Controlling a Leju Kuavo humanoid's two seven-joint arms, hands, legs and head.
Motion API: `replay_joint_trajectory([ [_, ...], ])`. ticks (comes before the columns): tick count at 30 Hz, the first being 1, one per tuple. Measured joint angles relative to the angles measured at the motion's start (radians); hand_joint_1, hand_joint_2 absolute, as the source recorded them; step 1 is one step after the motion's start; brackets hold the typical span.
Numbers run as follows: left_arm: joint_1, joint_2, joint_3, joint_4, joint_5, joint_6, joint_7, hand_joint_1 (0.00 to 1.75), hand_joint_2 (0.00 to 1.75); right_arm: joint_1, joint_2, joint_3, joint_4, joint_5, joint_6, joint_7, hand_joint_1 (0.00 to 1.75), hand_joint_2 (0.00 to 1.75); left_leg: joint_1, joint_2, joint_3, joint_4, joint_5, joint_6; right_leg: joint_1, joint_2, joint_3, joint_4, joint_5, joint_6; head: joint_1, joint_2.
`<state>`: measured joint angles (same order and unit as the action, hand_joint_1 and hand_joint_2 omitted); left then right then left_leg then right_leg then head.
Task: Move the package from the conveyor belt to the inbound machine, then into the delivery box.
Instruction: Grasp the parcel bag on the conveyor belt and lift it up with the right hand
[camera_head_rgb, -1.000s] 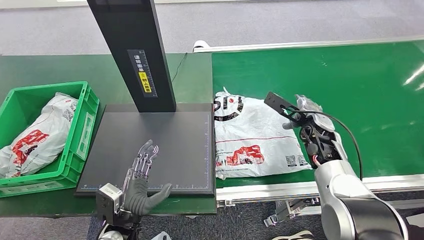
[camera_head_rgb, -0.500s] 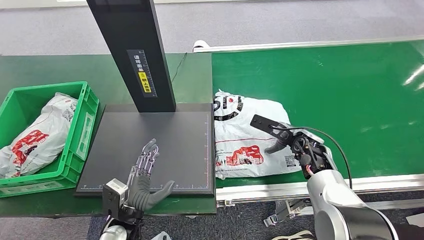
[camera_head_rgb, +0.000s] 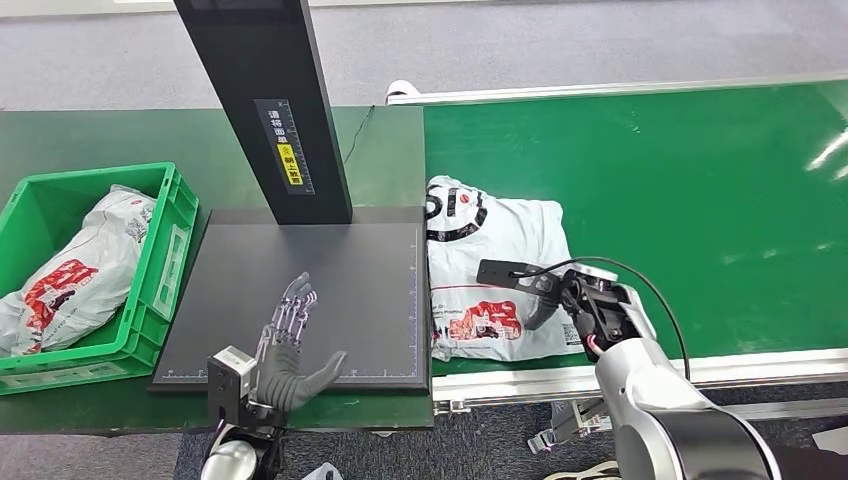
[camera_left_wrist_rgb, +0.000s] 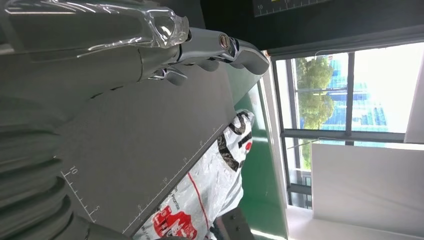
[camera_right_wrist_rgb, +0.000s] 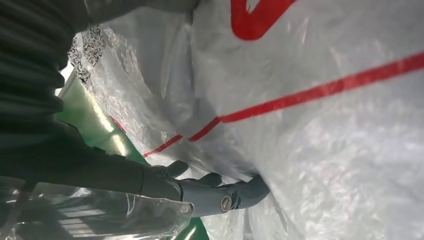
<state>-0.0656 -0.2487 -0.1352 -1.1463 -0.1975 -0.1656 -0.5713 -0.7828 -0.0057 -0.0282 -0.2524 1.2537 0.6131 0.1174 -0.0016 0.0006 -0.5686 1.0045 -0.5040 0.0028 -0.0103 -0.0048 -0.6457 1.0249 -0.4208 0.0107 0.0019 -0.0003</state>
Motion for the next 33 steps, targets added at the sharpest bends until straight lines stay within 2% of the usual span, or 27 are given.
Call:
replay_joint_trajectory([
  [1, -0.001, 0.0, 0.0, 0.001, 0.001, 0.002, 0.0, 0.0, 1.75, 0.0, 0.002, 0.009, 0.0, 0.006, 0.005, -0.001, 1.75, 1.75, 0.0, 0.0, 0.0, 0.0, 0.0, 0.0, 0.0, 0.0, 0.0, 0.0, 0.0, 0.0, 0.0, 0.0],
  [11, 0.0, 0.0, 0.001, 0.005, 0.004, 0.011, 0.0, 0.0, 1.75, -0.016, 0.006, 0.052, 0.004, 0.021, 0.031, -0.011, 1.75, 1.75, 0.0, 0.0, 0.0, 0.0, 0.0, 0.0, 0.0, 0.0, 0.0, 0.0, 0.0, 0.0, 0.0, 0.0],
  [15, 0.004, 0.0, 0.001, 0.004, 0.008, 0.016, 0.0, 0.0, 1.75, -0.016, 0.007, 0.061, 0.004, 0.019, -0.009, -0.014, 1.75, 1.75, 0.0, 0.0, 0.0, 0.0, 0.0, 0.0, 0.0, 0.0, 0.0, 0.0, 0.0, 0.0, 0.0, 0.0],
  [19, 0.022, 0.0, 0.001, -0.005, 0.011, 0.019, 0.0, 0.0, 1.75, -0.021, 0.007, 0.058, 0.004, -0.02, -0.157, -0.033, 1.75, 1.75, 0.0, 0.0, 0.0, 0.0, 0.0, 0.0, 0.0, 0.0, 0.0, 0.0, 0.0, 0.0, 0.0, 0.0],
  [23, 0.049, 0.001, 0.003, -0.025, 0.01, 0.019, 0.0, 0.0, 1.75, -0.044, 0.007, 0.019, -0.003, -0.111, -0.393, -0.085, 1.75, 1.75, 0.0, 0.0, 0.0, 0.0, 0.0, 0.0, 0.0, 0.0, 0.0, 0.0, 0.0, 0.0, 0.0, 0.0],
  [27, 0.069, 0.004, 0.005, -0.04, 0.005, 0.019, -0.004, 0.0, 1.75, -0.083, 0.007, -0.06, -0.026, -0.225, -0.627, -0.165, 1.75, 1.75, 0.0, 0.0, 0.0, 0.0, 0.0, 0.0, 0.0, 0.0, 0.0, 0.0, 0.0, 0.0, 0.0, 0.0],
  [33, 0.08, 0.006, 0.005, -0.043, 0.001, 0.032, -0.027, 0.0, 1.75, -0.141, 0.003, -0.194, -0.074, -0.372, -0.863, -0.32, 1.75, 1.75, 0.0, 0.0, 0.0, 0.0, 0.0, 0.0, 0.0, 0.0, 0.0, 0.0, 0.0, 0.0, 0.0, 0.0],
])
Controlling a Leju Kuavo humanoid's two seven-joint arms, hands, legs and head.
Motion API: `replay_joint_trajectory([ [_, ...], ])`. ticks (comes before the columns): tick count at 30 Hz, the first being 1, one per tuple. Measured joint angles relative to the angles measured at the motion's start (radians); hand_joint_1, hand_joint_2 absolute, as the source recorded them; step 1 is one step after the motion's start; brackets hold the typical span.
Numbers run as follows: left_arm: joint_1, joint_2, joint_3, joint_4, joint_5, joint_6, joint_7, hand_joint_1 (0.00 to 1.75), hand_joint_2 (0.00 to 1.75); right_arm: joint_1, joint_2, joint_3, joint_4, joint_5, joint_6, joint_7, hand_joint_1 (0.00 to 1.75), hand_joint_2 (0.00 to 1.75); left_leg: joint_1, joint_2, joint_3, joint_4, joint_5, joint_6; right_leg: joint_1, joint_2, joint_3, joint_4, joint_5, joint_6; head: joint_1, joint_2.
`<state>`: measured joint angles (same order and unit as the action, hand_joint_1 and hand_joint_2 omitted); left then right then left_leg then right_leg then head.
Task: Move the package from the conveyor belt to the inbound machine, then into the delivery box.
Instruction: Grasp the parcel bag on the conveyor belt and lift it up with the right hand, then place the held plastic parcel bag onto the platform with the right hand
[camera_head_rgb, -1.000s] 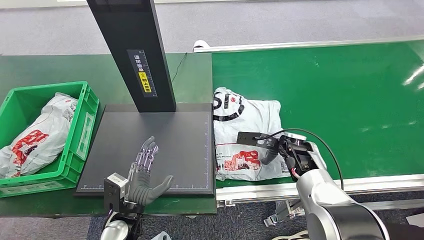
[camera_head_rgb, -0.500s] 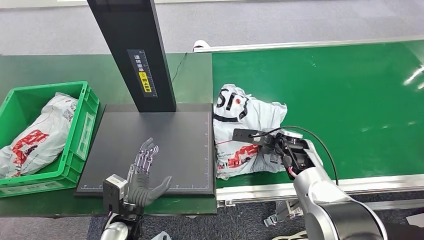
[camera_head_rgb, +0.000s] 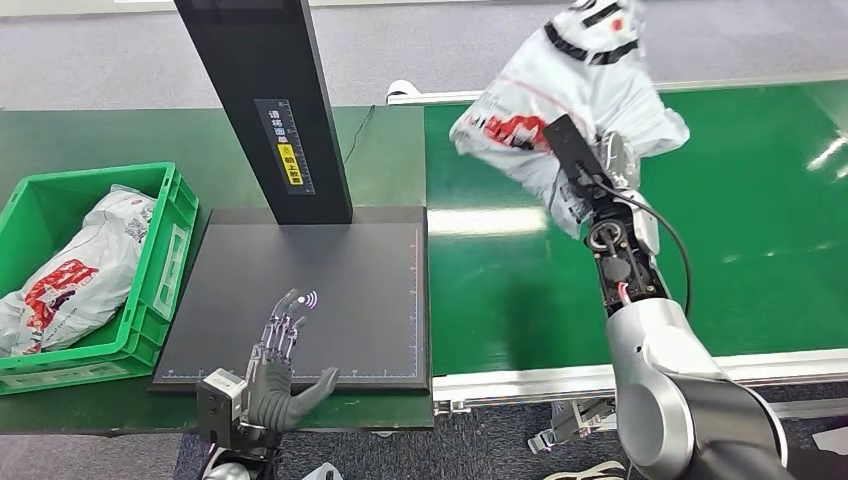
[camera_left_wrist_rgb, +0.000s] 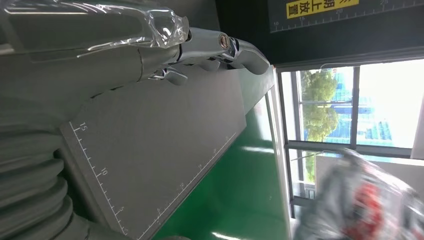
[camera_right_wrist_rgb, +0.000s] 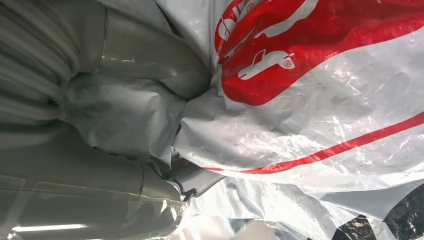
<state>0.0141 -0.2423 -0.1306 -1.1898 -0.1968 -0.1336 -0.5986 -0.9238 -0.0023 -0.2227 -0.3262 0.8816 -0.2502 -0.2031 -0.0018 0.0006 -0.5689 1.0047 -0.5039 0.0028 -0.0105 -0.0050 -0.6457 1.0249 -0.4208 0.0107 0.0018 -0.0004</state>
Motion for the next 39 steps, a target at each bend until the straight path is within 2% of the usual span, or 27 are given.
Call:
replay_joint_trajectory([
  [3, 0.001, 0.0, 0.0, 0.003, -0.001, 0.01, -0.011, 0.0, 1.75, -0.023, -0.003, -0.062, -0.027, -0.075, -0.062, -0.098, 1.75, 1.75, 0.0, 0.0, 0.0, 0.0, 0.0, 0.0, 0.0, 0.0, 0.0, 0.0, 0.0, 0.0, 0.0, 0.0],
  [5, 0.0, 0.0, 0.0, 0.006, -0.001, 0.014, -0.014, 0.0, 1.75, -0.034, -0.003, -0.091, -0.041, -0.11, -0.043, -0.142, 1.75, 1.75, 0.0, 0.0, 0.0, 0.0, 0.0, 0.0, 0.0, 0.0, 0.0, 0.0, 0.0, 0.0, 0.0, 0.0],
  [8, -0.003, -0.001, -0.001, 0.009, -0.001, 0.019, -0.016, 0.0, 1.75, -0.036, 0.005, -0.107, -0.049, -0.13, 0.061, -0.175, 1.75, 1.75, 0.0, 0.002, 0.0, 0.0, 0.0, 0.0, 0.0, 0.001, 0.0, 0.0, 0.0, 0.0, 0.0, 0.0],
  [12, -0.01, -0.001, -0.001, 0.01, -0.001, 0.02, -0.016, 0.0, 1.75, -0.011, 0.056, -0.085, -0.049, -0.116, 0.24, -0.247, 1.75, 1.75, 0.002, 0.003, 0.001, 0.0, 0.0, 0.0, 0.001, 0.002, 0.0, 0.0, 0.0, 0.0, 0.0, 0.0],
  [15, -0.012, -0.001, 0.0, 0.01, -0.002, 0.02, -0.017, 0.0, 1.75, 0.03, 0.125, -0.033, -0.046, -0.092, 0.355, -0.309, 1.75, 1.75, 0.003, 0.003, 0.001, -0.001, 0.0, -0.001, 0.003, 0.003, 0.0, 0.001, 0.0, -0.001, 0.0, 0.0],
  [18, -0.012, -0.001, 0.001, 0.01, -0.005, 0.02, -0.017, 0.0, 1.75, 0.083, 0.21, 0.044, -0.04, -0.072, 0.435, -0.334, 1.75, 1.75, 0.004, 0.004, 0.001, -0.001, 0.0, -0.003, 0.004, 0.004, -0.001, 0.001, -0.001, -0.002, 0.0, 0.0],
  [22, -0.004, 0.002, 0.004, 0.006, -0.006, 0.02, -0.017, 0.0, 1.75, 0.144, 0.294, 0.161, -0.031, -0.073, 0.465, -0.326, 1.75, 1.75, 0.005, 0.002, 0.0, -0.001, 0.0, -0.003, 0.004, 0.003, -0.001, 0.001, -0.002, -0.003, 0.0, 0.0],
  [26, 0.004, 0.005, 0.008, -0.007, -0.01, 0.022, -0.016, 0.0, 1.75, 0.183, 0.33, 0.306, -0.031, -0.166, 0.458, -0.268, 1.75, 1.75, 0.004, 0.002, 0.0, -0.001, 0.0, -0.003, 0.004, 0.002, -0.001, 0.001, -0.002, -0.004, 0.0, 0.0],
  [32, 0.025, 0.005, 0.014, -0.04, -0.011, 0.049, -0.001, 0.0, 1.75, 0.191, 0.341, 0.433, -0.025, -0.285, 0.481, -0.149, 1.75, 1.75, 0.003, 0.002, 0.0, -0.001, 0.0, -0.003, 0.003, 0.002, -0.001, 0.0, -0.002, -0.003, 0.0, 0.0],
  [39, 0.055, 0.01, 0.025, -0.116, -0.018, 0.164, -0.001, 0.0, 1.75, 0.192, 0.333, 0.483, -0.013, -0.376, 0.558, -0.115, 1.75, 1.75, 0.004, 0.002, 0.0, -0.001, -0.001, -0.004, 0.004, 0.003, -0.002, 0.001, -0.002, -0.004, 0.0, 0.0],
])
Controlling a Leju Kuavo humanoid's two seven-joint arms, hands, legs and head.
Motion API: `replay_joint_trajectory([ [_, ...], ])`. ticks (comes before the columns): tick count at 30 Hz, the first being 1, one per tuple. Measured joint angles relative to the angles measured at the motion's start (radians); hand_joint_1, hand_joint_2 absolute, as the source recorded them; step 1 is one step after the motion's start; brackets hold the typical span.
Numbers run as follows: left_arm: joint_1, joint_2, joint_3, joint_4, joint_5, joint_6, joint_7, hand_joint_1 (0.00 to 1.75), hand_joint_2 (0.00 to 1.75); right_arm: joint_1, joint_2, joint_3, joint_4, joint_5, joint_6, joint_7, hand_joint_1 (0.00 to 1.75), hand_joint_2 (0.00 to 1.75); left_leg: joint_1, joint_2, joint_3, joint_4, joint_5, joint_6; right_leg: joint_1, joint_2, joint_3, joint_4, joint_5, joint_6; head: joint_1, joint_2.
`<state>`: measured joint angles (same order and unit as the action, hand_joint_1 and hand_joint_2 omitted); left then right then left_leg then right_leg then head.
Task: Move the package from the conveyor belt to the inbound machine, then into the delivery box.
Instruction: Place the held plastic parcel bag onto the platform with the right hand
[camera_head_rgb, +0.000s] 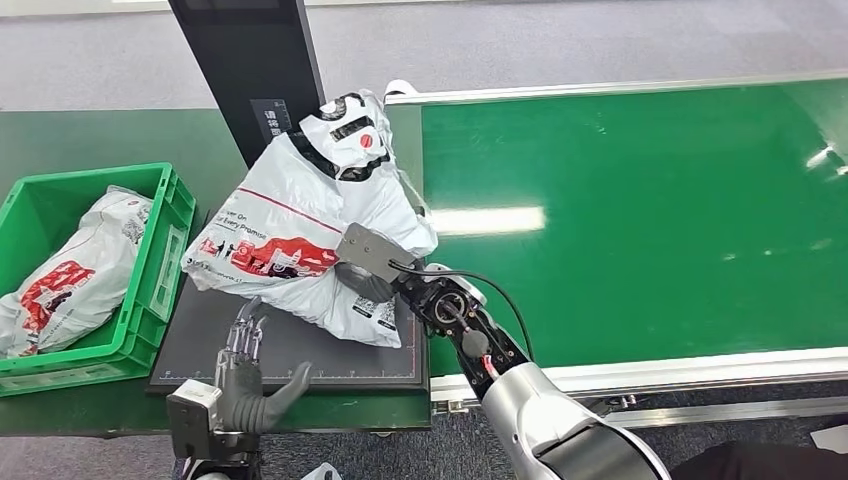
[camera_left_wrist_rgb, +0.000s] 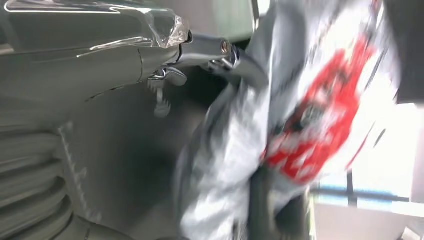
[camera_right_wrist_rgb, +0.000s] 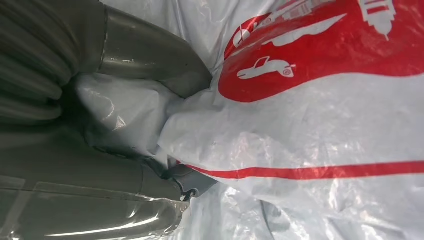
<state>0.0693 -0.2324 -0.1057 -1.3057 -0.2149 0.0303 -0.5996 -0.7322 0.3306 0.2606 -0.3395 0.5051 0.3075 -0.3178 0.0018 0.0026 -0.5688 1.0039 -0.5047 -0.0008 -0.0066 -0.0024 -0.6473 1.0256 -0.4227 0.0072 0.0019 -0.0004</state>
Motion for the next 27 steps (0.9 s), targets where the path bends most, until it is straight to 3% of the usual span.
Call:
replay_joint_trajectory([
  [3, 0.01, 0.003, 0.006, -0.032, -0.011, 0.06, 0.001, 0.0, 1.75, 0.001, -0.001, 0.024, 0.006, -0.02, 0.032, 0.014, 1.75, 1.75, 0.0, 0.0, 0.0, 0.0, 0.0, 0.0, 0.0, 0.0, 0.0, 0.0, 0.0, 0.0, 0.0, 0.0],
  [4, 0.013, 0.004, 0.007, -0.04, -0.014, 0.074, 0.001, 0.0, 1.75, 0.001, -0.001, 0.032, 0.008, -0.026, 0.043, 0.019, 1.54, 1.75, 0.0, 0.0, 0.0, 0.0, 0.0, 0.0, 0.0, 0.0, 0.0, 0.0, 0.0, 0.0, 0.0, 0.0],
  [7, 0.018, 0.006, 0.01, -0.055, -0.018, 0.108, 0.003, 0.0, 1.75, 0.005, 0.0, 0.056, 0.012, -0.041, 0.072, 0.027, 0.3, 1.75, 0.0, 0.0, 0.0, 0.0, 0.0, 0.0, 0.0, 0.0, 0.0, 0.0, 0.0, 0.0, 0.0, 0.0],
  [8, 0.018, 0.006, 0.012, -0.057, -0.019, 0.119, 0.003, 0.0, 1.75, 0.007, 0.0, 0.064, 0.013, -0.045, 0.079, 0.028, 0.07, 1.75, 0.0, 0.0, 0.0, 0.0, 0.0, 0.0, 0.0, 0.0, 0.0, 0.0, 0.0, 0.0, 0.0, 0.0],
  [9, 0.018, 0.007, 0.014, -0.059, -0.021, 0.132, 0.003, 0.0, 1.75, 0.009, 0.0, 0.072, 0.014, -0.049, 0.083, 0.028, 0.0, 1.75, 0.0, 0.0, 0.0, 0.0, 0.0, 0.0, 0.0, 0.0, 0.0, 0.0, 0.0, 0.0, 0.0, 0.0],
  [16, 0.011, 0.005, 0.03, -0.067, -0.031, 0.255, 0.0, 0.0, 1.75, 0.017, 0.003, 0.115, 0.013, -0.098, 0.052, -0.018, 0.0, 1.75, 0.0, 0.0, 0.0, 0.0, 0.0, 0.0, 0.0, 0.0, 0.0, 0.0, 0.0, 0.0, 0.0, 0.0],
  [23, 0.025, 0.002, 0.053, -0.097, -0.01, 0.433, -0.056, 0.0, 1.75, 0.05, -0.01, 0.131, -0.052, -0.212, -0.126, -0.165, 0.0, 1.75, 0.0, 0.0, 0.0, 0.0, 0.0, 0.0, 0.0, 0.0, 0.0, 0.0, 0.0, 0.0, 0.0, 0.0],
  [27, 0.037, -0.002, 0.071, -0.126, 0.015, 0.537, -0.093, 0.0, 1.75, 0.092, -0.027, 0.149, -0.123, -0.266, -0.16, -0.196, 0.0, 1.75, 0.0, 0.0, 0.0, 0.0, 0.0, 0.0, 0.0, 0.0, 0.0, 0.0, 0.0, 0.0, 0.0, 0.0],
])
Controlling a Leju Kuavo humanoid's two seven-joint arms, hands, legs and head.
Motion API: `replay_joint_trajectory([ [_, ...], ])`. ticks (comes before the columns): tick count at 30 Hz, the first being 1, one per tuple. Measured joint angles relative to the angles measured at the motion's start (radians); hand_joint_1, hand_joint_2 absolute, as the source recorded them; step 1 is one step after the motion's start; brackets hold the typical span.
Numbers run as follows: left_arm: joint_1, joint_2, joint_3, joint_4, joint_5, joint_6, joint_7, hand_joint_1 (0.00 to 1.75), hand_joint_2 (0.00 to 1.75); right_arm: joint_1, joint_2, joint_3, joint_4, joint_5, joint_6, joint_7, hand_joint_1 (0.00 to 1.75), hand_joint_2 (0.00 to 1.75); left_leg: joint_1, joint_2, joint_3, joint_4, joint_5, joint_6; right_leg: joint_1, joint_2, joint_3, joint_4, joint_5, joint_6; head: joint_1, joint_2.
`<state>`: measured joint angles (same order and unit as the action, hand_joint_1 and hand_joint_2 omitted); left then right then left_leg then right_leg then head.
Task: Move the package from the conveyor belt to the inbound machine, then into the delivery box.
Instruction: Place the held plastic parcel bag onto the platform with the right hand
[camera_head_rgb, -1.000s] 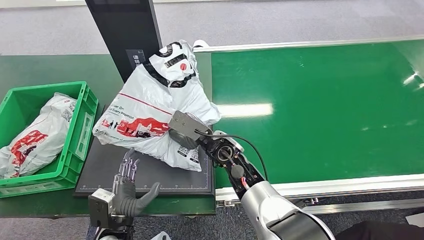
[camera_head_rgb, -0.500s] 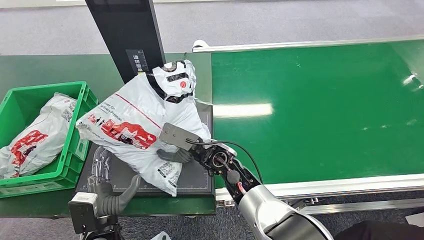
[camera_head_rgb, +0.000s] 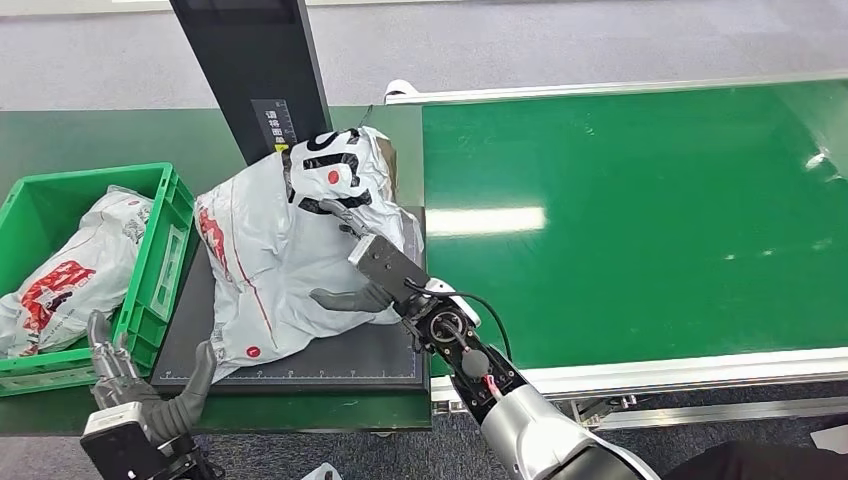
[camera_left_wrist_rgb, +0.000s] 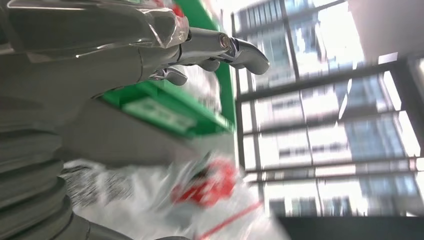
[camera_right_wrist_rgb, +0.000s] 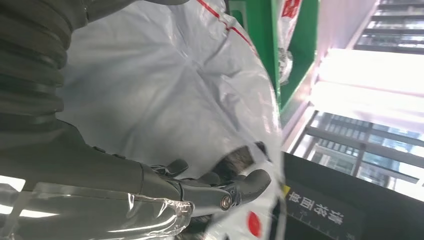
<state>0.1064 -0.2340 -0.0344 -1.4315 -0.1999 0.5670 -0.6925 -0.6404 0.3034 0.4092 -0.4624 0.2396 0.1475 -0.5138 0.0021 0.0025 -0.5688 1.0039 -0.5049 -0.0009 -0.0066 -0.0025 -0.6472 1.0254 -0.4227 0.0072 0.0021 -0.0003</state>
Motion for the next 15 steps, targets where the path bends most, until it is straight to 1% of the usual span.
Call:
replay_joint_trajectory([
  [3, 0.009, 0.0, 0.006, -0.033, 0.016, 0.055, -0.005, 0.0, 1.75, 0.025, -0.011, 0.018, -0.037, -0.024, -0.008, -0.007, 0.0, 1.75, 0.0, 0.0, 0.0, 0.0, 0.0, 0.0, 0.0, 0.0, 0.0, 0.0, 0.0, 0.0, 0.0, 0.0],
  [6, 0.018, 0.001, 0.002, -0.061, 0.014, 0.084, -0.006, 0.0, 1.75, 0.044, -0.02, 0.032, -0.064, -0.047, -0.01, -0.02, 0.0, 1.75, 0.0, 0.0, 0.0, 0.0, 0.0, 0.0, 0.0, 0.0, 0.0, 0.0, 0.0, 0.0, 0.0, 0.0],
  [8, 0.019, 0.002, -0.007, -0.065, -0.019, 0.083, 0.004, 0.0, 1.75, 0.055, -0.024, 0.035, -0.082, -0.068, -0.012, -0.036, 0.0, 1.75, 0.0, 0.0, 0.0, 0.0, 0.0, 0.0, 0.0, 0.0, 0.0, 0.0, 0.0, 0.0, 0.0, 0.0],
  [12, 0.009, 0.005, -0.051, -0.044, -0.14, 0.06, 0.06, 0.0, 1.75, 0.077, -0.035, 0.036, -0.14, -0.113, -0.022, -0.071, 0.0, 1.75, 0.0, 0.0, 0.001, 0.0, 0.0, 0.0, 0.0, 0.0, 0.0, 0.0, 0.0, 0.0, 0.0, 0.0],
  [15, -0.004, 0.008, -0.08, -0.018, -0.179, 0.044, 0.084, 0.0, 1.75, 0.091, -0.044, 0.034, -0.181, -0.134, -0.028, -0.086, 0.0, 1.75, 0.0, 0.001, 0.001, 0.0, 0.0, 0.0, 0.0, 0.0, 0.0, 0.0, 0.0, 0.0, 0.0, 0.0],
])
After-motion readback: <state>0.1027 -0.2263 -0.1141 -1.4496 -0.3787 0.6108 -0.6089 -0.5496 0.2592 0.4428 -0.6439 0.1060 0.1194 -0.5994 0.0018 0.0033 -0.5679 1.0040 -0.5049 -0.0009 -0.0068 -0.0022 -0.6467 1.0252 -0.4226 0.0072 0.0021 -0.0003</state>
